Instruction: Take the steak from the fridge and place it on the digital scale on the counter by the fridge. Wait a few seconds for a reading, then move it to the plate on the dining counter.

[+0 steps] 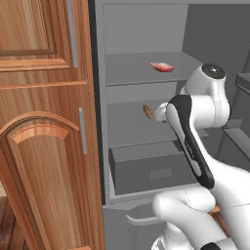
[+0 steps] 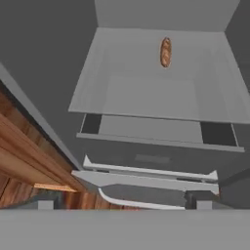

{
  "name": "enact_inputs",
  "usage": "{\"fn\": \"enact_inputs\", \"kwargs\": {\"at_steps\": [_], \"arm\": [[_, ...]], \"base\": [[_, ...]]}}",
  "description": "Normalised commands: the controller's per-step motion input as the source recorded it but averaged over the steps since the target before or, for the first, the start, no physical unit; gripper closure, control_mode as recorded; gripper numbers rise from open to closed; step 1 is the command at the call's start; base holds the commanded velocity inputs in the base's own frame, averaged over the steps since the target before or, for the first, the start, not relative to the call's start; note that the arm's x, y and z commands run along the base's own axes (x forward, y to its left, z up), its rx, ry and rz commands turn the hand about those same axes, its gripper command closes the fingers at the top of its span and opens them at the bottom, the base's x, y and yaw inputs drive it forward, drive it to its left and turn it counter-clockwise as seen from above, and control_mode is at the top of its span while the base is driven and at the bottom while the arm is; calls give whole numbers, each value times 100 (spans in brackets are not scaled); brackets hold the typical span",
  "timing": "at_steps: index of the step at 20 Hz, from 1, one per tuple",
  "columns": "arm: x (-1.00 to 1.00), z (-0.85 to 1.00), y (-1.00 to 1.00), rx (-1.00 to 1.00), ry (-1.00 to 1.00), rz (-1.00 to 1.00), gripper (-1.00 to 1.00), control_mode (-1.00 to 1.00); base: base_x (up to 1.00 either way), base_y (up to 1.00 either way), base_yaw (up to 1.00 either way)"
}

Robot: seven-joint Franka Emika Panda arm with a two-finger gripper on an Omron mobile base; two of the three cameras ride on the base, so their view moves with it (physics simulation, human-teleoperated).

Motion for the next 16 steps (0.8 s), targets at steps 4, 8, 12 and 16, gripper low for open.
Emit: {"fn": "enact_inputs", "kwargs": {"at_steps": [4, 8, 12, 16], "arm": [[-17, 56, 0, 0, -23, 0, -100, -100], [0, 59, 0, -2, -15, 0, -100, -100], [0, 42, -1, -5, -11, 0, -100, -100], [0, 9, 0, -8, -4, 0, -100, -100]], "base": [[0, 0, 0], [0, 0, 0], [0, 0, 0], [0, 0, 0]]}}
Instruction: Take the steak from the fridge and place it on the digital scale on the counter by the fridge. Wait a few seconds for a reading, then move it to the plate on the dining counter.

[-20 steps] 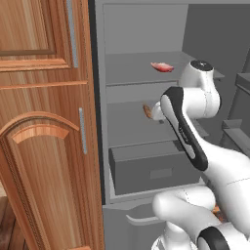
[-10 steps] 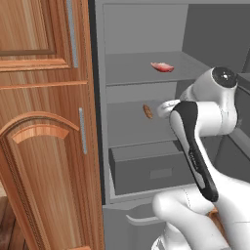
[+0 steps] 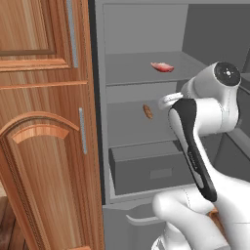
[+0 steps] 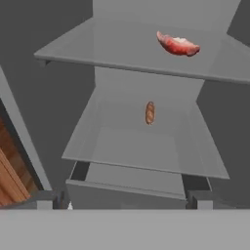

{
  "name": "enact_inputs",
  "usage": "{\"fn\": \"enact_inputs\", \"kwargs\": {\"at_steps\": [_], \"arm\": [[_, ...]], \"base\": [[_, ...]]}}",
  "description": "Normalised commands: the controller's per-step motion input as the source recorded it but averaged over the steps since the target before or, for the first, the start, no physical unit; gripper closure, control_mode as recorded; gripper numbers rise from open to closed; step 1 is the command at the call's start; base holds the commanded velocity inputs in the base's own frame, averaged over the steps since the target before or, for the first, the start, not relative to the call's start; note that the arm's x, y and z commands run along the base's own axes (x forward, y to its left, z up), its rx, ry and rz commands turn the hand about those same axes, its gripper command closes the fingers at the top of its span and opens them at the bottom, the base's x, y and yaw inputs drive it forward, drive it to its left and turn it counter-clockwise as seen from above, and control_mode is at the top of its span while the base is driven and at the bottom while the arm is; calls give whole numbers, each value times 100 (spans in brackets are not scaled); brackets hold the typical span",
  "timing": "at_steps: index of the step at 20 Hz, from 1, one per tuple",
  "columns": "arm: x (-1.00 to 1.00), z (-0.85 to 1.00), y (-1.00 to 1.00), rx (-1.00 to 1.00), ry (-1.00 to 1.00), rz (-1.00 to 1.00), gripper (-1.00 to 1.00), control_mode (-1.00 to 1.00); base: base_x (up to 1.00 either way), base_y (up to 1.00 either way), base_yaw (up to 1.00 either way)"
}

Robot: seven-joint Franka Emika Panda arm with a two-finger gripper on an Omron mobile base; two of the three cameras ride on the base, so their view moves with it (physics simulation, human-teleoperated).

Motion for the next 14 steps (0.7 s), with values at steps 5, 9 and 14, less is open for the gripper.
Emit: {"fn": "enact_inputs", "kwargs": {"at_steps": [5, 9, 14], "arm": [[0, 11, -3, -10, -9, 0, -100, -100], [0, 31, -13, -8, -13, 0, -100, -100], [0, 46, -18, -1, -4, 0, -100, -100]], "base": [[0, 0, 0], [0, 0, 0], [0, 0, 0]]}}
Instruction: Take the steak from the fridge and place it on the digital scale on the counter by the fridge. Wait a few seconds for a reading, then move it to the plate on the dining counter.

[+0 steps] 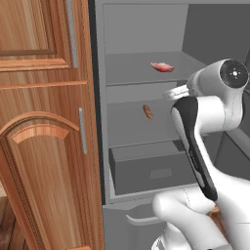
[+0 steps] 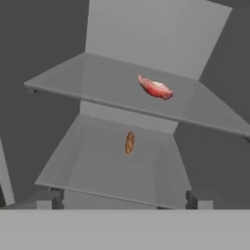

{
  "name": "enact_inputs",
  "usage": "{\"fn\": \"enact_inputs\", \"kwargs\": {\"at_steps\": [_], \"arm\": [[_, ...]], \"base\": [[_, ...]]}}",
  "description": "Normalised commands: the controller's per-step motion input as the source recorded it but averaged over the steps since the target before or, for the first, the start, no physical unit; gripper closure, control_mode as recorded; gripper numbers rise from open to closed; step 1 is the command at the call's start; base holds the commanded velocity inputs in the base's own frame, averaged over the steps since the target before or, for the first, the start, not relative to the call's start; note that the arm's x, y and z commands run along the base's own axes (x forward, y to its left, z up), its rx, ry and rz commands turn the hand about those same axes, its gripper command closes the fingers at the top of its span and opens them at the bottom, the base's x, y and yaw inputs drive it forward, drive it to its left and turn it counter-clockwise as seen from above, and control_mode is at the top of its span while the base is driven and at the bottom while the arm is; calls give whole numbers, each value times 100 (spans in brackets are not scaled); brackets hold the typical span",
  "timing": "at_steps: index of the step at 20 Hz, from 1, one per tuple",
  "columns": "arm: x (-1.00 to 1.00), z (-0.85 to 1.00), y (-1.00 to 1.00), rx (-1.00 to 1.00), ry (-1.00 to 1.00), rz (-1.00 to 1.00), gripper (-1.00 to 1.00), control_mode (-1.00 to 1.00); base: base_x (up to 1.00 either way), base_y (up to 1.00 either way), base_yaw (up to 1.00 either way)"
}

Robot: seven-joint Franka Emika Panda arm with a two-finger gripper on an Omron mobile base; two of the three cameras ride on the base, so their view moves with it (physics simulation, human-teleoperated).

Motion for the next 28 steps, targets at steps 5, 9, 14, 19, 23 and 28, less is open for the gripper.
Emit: {"fn": "enact_inputs", "kwargs": {"at_steps": [5, 9, 14, 19, 23, 28], "arm": [[23, 36, -17, 0, 0, 0, -100, -100], [48, 22, -15, 0, 0, 0, -100, -100], [69, 0, -1, 0, 0, 0, -100, -100], [88, -1, 0, 0, 0, 0, -100, -100], [88, -1, -5, 0, 1, 0, -100, -100], [74, -22, -15, 0, 4, 0, -100, -100]], "base": [[0, 0, 0], [0, 0, 0], [0, 0, 0], [0, 0, 0], [0, 0, 0], [0, 0, 0]]}}
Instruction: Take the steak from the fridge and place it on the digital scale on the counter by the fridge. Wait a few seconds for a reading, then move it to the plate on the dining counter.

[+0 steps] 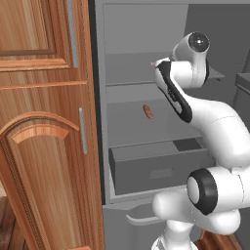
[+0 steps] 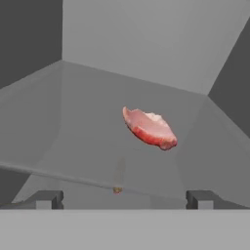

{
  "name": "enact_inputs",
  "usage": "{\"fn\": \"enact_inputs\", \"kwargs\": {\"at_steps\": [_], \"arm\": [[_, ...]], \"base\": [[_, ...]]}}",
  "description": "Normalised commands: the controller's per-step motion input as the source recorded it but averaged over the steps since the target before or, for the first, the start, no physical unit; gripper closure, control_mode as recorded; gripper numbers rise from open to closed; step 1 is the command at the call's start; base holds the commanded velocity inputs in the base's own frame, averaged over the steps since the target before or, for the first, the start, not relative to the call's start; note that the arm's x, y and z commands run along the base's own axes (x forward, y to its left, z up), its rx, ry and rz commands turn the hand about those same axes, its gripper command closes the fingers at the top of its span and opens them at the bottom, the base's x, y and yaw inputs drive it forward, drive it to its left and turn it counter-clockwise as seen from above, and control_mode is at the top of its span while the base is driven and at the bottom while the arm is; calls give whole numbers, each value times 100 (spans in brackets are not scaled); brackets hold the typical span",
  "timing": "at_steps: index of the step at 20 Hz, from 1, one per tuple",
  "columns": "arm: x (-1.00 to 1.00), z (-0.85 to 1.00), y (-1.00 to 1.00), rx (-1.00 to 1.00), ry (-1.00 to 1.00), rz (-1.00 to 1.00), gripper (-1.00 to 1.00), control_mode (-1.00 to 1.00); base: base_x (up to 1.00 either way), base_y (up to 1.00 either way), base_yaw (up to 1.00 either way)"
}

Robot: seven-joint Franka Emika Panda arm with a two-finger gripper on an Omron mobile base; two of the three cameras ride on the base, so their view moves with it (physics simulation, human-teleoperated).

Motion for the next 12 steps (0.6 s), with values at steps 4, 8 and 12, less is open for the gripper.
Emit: {"fn": "enact_inputs", "kwargs": {"at_steps": [4, 8, 12], "arm": [[57, -34, -21, 0, 7, 0, -100, -100], [61, -29, -13, 0, 7, 0, -100, -100], [77, -12, -6, 0, 4, 0, -100, -100]], "base": [[0, 0, 0], [0, 0, 0], [0, 0, 0]]}}
